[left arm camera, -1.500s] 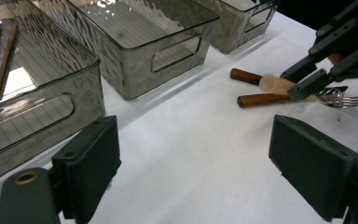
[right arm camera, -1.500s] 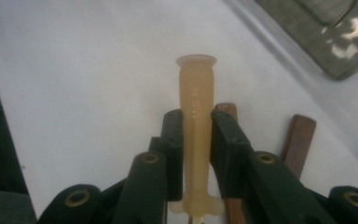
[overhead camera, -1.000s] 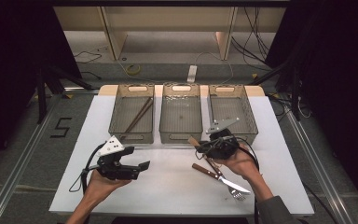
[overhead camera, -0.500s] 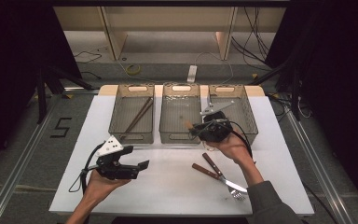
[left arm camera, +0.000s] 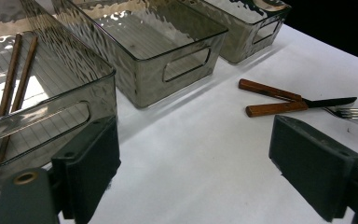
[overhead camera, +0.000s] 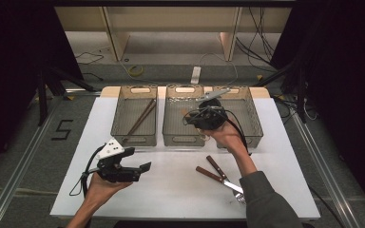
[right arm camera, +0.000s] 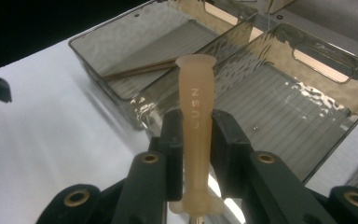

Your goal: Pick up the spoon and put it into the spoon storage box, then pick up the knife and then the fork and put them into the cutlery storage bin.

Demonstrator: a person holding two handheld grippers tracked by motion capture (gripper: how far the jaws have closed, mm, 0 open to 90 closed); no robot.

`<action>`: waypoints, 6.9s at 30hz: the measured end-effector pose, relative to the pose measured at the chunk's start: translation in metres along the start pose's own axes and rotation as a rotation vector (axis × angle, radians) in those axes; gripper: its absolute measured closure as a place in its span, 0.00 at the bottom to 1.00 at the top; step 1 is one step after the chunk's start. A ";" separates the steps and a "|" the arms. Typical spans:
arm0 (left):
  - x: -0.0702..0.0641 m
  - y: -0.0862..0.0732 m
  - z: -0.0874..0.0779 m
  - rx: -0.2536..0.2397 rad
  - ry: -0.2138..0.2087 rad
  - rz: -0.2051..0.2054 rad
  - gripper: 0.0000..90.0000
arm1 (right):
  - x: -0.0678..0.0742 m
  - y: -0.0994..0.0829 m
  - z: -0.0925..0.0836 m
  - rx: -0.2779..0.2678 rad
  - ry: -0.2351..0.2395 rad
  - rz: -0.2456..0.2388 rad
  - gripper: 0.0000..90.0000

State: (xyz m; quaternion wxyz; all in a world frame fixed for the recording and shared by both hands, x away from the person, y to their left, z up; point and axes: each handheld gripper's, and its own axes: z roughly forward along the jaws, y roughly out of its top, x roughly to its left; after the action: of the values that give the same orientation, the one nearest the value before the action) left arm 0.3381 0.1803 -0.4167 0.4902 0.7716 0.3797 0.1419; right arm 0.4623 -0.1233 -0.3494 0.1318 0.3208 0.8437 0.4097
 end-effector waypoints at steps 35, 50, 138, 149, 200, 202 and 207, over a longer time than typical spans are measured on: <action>-0.001 0.000 -0.001 -0.007 0.001 0.005 0.17 | -0.030 0.024 0.052 0.011 -0.083 0.098 0.85; 0.000 0.000 -0.001 0.000 0.005 0.005 0.17 | -0.037 0.020 0.068 0.047 -0.116 0.126 0.84; -0.001 0.000 -0.001 -0.006 0.010 0.009 0.17 | 0.030 -0.091 -0.013 0.328 0.116 -0.092 0.33; 0.000 -0.001 -0.002 -0.007 0.015 0.003 0.17 | 0.029 -0.099 -0.008 0.390 0.135 -0.089 0.34; -0.004 -0.001 -0.003 0.000 0.008 0.020 0.17 | 0.024 -0.128 0.003 0.609 0.086 -0.134 0.66; -0.004 -0.001 -0.003 0.001 0.008 0.022 0.17 | 0.024 -0.130 0.005 0.617 0.085 -0.143 0.68; -0.004 -0.001 -0.003 0.002 0.004 0.021 0.17 | 0.025 -0.132 0.007 0.634 0.086 -0.162 0.71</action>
State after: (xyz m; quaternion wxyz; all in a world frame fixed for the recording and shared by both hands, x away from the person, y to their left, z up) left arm 0.3331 0.1793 -0.4160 0.4872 0.7759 0.3725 0.1481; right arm 0.3898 -0.1629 -0.4552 0.0221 0.2601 0.9568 0.1280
